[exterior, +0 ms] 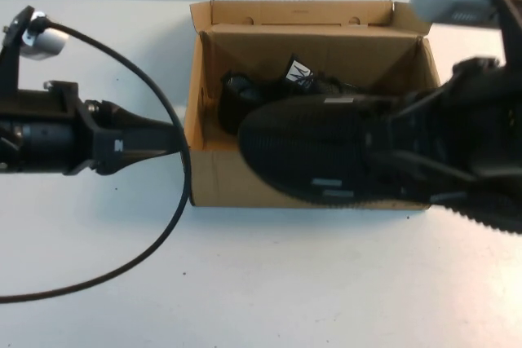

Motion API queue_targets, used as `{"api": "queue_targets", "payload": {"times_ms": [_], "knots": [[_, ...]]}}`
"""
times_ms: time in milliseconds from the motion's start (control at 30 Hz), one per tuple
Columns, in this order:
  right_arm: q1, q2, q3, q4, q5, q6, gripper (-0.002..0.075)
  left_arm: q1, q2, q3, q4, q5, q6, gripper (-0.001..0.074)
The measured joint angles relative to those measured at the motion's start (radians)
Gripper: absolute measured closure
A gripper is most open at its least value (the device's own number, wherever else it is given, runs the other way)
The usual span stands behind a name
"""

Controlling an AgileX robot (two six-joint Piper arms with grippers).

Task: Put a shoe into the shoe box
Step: Place the shoe in the shoe box

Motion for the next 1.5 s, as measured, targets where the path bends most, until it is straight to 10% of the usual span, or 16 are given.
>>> {"api": "queue_targets", "payload": {"times_ms": [467, 867, 1500], "knots": [[-0.264, 0.321, -0.301, 0.42, 0.057, -0.526, 0.0722, 0.005, -0.27, -0.012, 0.389, -0.038, -0.167, 0.0736], [-0.282, 0.708, -0.705, 0.451, 0.226, -0.576, 0.0723, 0.005, -0.515, -0.012, 0.669, -0.068, -0.414, 0.0736], [-0.39, 0.842, -0.701, 0.589, 0.28, -0.65, 0.0724, 0.005, -0.529, -0.012, 0.694, -0.071, -0.441, 0.0736]]}}
